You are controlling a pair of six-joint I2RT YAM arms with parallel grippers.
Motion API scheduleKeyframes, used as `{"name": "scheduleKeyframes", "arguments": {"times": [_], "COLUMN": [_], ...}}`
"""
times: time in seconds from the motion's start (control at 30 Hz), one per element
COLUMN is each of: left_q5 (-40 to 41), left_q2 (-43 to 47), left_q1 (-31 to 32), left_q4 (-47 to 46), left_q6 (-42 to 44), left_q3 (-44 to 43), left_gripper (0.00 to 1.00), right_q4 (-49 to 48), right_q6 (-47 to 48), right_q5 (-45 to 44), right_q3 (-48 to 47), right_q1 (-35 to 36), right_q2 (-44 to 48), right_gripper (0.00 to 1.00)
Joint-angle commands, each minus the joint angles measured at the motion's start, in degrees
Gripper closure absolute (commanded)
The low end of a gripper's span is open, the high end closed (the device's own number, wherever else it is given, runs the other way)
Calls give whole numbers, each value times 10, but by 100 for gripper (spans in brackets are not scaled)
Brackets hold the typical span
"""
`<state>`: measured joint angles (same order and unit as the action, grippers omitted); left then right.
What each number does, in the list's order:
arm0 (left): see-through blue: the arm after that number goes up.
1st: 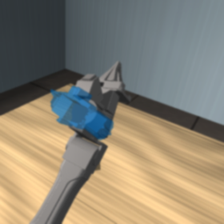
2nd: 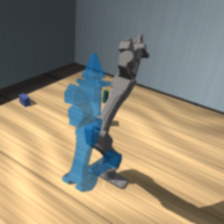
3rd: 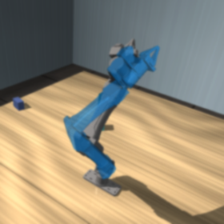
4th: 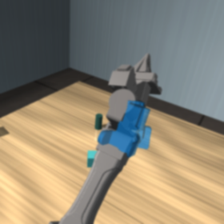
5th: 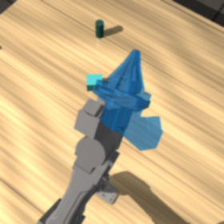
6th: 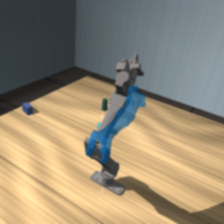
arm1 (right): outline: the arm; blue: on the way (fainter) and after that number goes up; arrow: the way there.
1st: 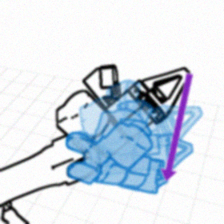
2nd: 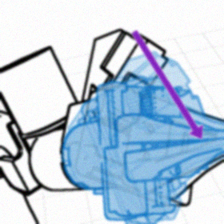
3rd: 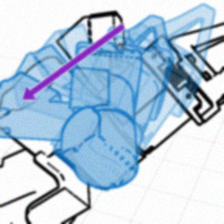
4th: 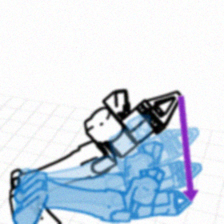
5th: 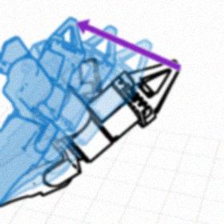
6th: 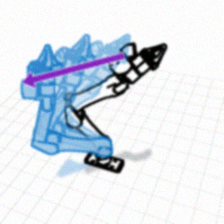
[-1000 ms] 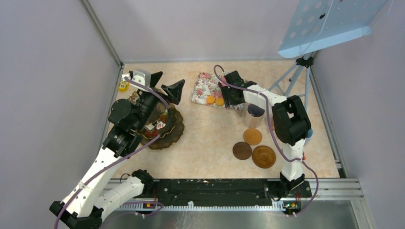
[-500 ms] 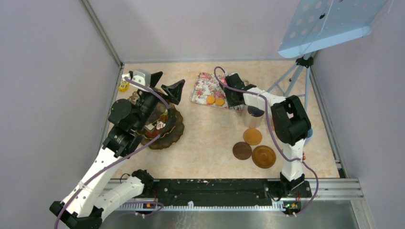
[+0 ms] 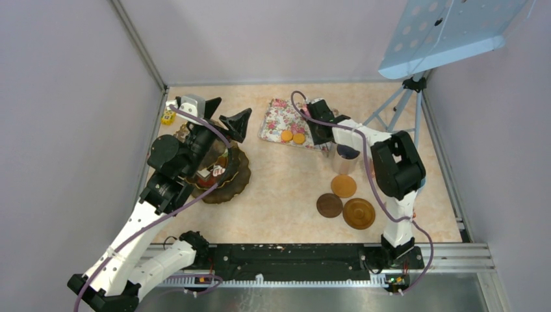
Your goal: Serve the afternoon tea
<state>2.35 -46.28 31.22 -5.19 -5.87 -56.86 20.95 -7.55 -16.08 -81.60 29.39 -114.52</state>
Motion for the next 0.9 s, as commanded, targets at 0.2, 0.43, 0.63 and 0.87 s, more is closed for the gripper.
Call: {"name": "scheduleKeyframes", "arguments": {"times": [0.2, 0.43, 0.63, 0.87], "left_q5": [-5, 0, -3, -3], "left_q2": [1, -3, -8, -7], "left_q1": [2, 2, 1, 2], "left_q4": [-22, -21, -20, -20], "left_q6": [2, 6, 4, 4], "left_q3": [2, 2, 1, 1], "left_gripper": [1, 1, 1, 1], "right_q4": [-7, -46, -40, -47], "right_q6": [46, 51, 33, 38], "right_q5": [19, 124, 118, 82], "right_q3": [97, 219, 249, 238], "right_q1": [61, 152, 238, 315], "right_q2": [208, 337, 361, 333], "right_gripper": [93, 92, 92, 92]}}
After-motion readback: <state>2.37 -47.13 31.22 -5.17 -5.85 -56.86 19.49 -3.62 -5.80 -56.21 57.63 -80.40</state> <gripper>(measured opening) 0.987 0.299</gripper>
